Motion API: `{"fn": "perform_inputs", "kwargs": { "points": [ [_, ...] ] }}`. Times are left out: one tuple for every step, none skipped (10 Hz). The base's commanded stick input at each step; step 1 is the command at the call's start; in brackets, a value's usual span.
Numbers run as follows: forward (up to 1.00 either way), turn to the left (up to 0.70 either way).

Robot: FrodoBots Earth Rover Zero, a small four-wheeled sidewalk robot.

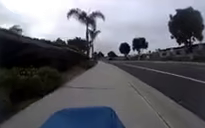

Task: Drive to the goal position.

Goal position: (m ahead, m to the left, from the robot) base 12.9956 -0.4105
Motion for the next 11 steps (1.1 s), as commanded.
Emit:
{"fn": "perform_inputs", "kwargs": {
  "points": [
    [1.0,0.0],
    [1.0,0.0],
    [1.0,0.0],
    [1.0,0.0],
    [1.0,0.0],
    [1.0,0.0],
    [1.0,0.0],
    [1.0,0.0],
    [1.0,0.0],
    [1.0,0.0],
    [1.0,0.0]
  ]
}}
